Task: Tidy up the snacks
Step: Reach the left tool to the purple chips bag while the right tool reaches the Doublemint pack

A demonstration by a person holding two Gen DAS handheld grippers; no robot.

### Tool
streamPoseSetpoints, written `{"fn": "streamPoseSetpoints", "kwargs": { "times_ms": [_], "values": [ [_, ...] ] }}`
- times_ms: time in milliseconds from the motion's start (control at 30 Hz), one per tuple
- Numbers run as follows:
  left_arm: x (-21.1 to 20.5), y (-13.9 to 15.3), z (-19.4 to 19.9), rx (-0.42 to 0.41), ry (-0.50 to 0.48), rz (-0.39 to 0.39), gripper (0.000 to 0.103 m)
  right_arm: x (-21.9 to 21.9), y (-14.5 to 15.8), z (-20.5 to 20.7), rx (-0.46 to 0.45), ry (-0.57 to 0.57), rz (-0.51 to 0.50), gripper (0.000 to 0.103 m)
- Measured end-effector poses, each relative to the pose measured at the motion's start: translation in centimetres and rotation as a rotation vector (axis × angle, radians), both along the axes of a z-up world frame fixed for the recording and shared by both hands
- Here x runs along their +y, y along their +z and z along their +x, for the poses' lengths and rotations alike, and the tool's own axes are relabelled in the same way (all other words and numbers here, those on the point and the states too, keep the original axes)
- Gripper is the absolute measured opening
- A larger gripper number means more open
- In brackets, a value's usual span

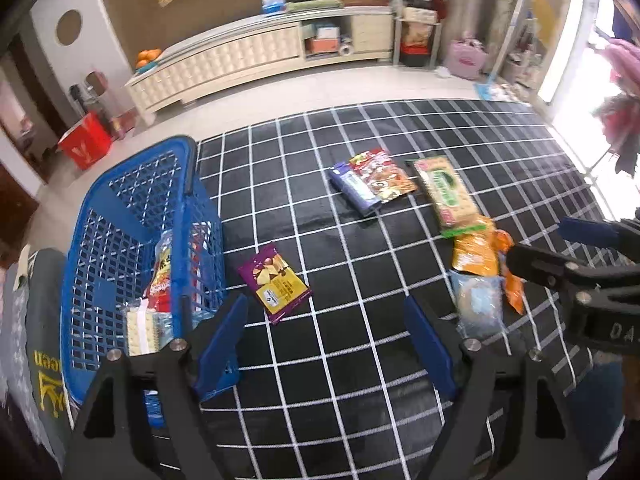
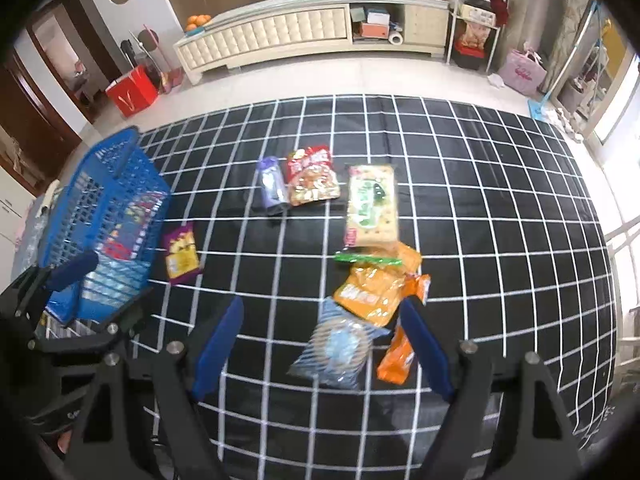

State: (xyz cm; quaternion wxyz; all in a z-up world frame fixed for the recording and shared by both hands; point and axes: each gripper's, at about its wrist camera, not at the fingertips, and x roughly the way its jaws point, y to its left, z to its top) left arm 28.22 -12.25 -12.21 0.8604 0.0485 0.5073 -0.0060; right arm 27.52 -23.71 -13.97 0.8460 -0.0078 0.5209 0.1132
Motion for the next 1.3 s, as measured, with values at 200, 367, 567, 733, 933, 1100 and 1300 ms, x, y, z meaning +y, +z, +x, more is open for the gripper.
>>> {"fn": "streamPoseSetpoints", "kwargs": {
  "times_ms": [200, 367, 567, 733, 933, 1100, 1300],
  "values": [
    [-0.8, -3.4, 1.6, -0.01, 0.119, 0.031, 0.088, -1.1, -2.0, 1.6, -0.012, 0.009, -0.037, 0.084],
    [-0.2, -6.7, 2.9, 0.028, 0.19, 0.002, 0.088, -1.2, -3.7, 3.3, 0.019, -0.003, -0.046, 0.084],
    [1.5, -8.9, 4.8, 0.018, 0.265, -0.037, 0.088, -0.6, -4.9, 4.8, 0.034, 0.029, -0.042, 0.084],
    [3.1, -10.6, 6.1, 0.041, 0.324, -0.065, 0.088, -0.9, -6.0, 5.9, 0.06, 0.005, -0.024, 0.084],
    [2.5, -12.0, 7.6, 0.039, 0.361, 0.037, 0.088, -1.3, -6.4, 6.1, 0.071, 0.008, 0.0, 0.084],
    [2.9, -12.8, 8.7, 0.056, 0.408, 0.02, 0.089, -1.9, -6.1, 6.3, 0.06, 0.012, 0.0, 0.084],
    [3.5, -13.0, 10.0, 0.061, 0.484, -0.011, 0.09, -2.2, -6.1, 6.8, 0.065, 0.002, 0.001, 0.084]
  ]
}}
